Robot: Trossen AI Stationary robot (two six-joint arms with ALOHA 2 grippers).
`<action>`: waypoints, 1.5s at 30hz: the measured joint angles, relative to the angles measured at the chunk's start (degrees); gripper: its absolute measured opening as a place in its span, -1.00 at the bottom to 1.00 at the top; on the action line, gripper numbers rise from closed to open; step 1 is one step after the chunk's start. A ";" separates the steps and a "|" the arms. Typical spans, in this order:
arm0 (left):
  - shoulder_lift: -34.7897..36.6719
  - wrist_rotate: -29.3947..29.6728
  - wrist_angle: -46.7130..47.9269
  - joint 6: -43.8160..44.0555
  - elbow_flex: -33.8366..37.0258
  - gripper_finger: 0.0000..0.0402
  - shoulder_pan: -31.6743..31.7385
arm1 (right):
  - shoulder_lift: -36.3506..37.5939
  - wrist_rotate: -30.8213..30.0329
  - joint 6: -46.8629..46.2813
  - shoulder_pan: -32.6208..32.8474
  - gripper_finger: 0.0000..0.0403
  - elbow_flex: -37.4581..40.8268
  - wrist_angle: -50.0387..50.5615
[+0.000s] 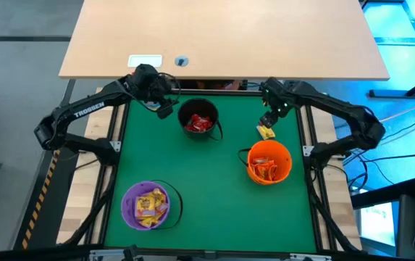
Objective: Sort candy
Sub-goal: Put the yellow candy into the violet bucket
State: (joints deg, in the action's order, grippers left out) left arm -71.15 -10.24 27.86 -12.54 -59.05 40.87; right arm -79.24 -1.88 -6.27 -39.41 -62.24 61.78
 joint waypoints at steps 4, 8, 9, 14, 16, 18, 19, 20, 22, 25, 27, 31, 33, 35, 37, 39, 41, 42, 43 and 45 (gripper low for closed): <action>0.61 0.03 -2.19 0.22 3.79 0.04 0.55 | -4.21 4.17 3.32 -2.44 0.04 0.00 -0.31; 0.67 0.03 -3.03 1.27 5.81 0.04 0.99 | -8.22 7.13 6.23 -3.07 0.04 0.02 -0.68; 0.67 0.03 -2.93 1.31 5.94 0.04 1.04 | -9.15 7.91 6.78 -3.05 0.04 0.02 -0.87; 0.73 0.04 -3.09 1.49 5.97 0.04 0.97 | -13.47 10.52 9.49 -1.33 0.04 0.04 -2.24; 1.13 0.02 -3.06 1.75 5.97 0.04 0.97 | -15.15 10.43 10.57 -0.28 0.04 0.09 -2.35; 1.88 0.03 -3.06 1.94 5.97 0.04 0.97 | -16.99 9.94 10.74 0.64 0.04 0.09 -3.11; 2.35 0.02 -3.09 1.99 5.97 0.04 0.97 | -18.03 8.68 10.81 1.00 0.04 0.09 -3.58; 2.78 0.02 -3.09 2.24 5.97 0.04 0.92 | -19.01 7.30 10.78 1.39 0.04 0.09 -3.99; 3.75 0.04 -3.06 3.05 5.97 0.04 0.67 | -21.03 5.63 10.65 1.93 0.04 0.09 -4.82; 5.68 0.05 -2.99 3.49 5.97 0.04 0.58 | -23.90 4.40 10.00 1.93 0.04 0.02 -5.96; 6.97 0.04 -3.00 4.27 5.97 0.04 0.58 | -25.21 3.51 9.50 1.91 0.03 -0.19 -5.81; 9.16 0.11 -2.87 5.40 5.97 0.04 0.58 | -25.59 2.39 9.54 1.93 -0.20 -0.17 -6.15; 10.09 0.09 -2.90 6.03 5.97 0.04 0.58 | -25.05 2.50 9.54 1.89 -0.41 -0.17 -6.17; 10.68 0.09 -2.84 6.20 5.96 0.04 0.47 | -24.74 2.85 9.33 1.85 -0.66 -0.58 -5.91; 11.27 0.13 -2.52 6.16 5.97 0.04 -0.27 | -24.03 4.37 8.77 1.88 -0.87 -1.23 -5.64; 11.72 -0.07 -2.41 5.95 5.94 0.04 -1.48 | -22.90 5.41 8.15 1.93 -0.93 -2.31 -5.19; 12.07 -0.98 -2.17 5.23 5.94 0.04 -2.88 | -21.16 5.94 8.05 1.98 -0.87 -3.49 -4.71; 12.23 -1.31 -2.19 4.97 5.94 0.04 -3.80 | -20.26 5.94 8.01 1.98 -0.85 -4.29 -4.64; 12.41 -1.32 -2.17 4.97 5.94 0.04 -4.86 | -19.29 5.92 7.77 1.98 -0.84 -5.17 -4.79; 12.47 -1.29 -2.17 5.31 5.94 0.04 -6.92 | -16.81 6.17 7.09 1.98 -0.86 -6.91 -4.67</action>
State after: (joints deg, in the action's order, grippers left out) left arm -58.68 -11.53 25.69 -7.23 -53.10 33.95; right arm -96.05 4.29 0.82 -37.43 -69.15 57.12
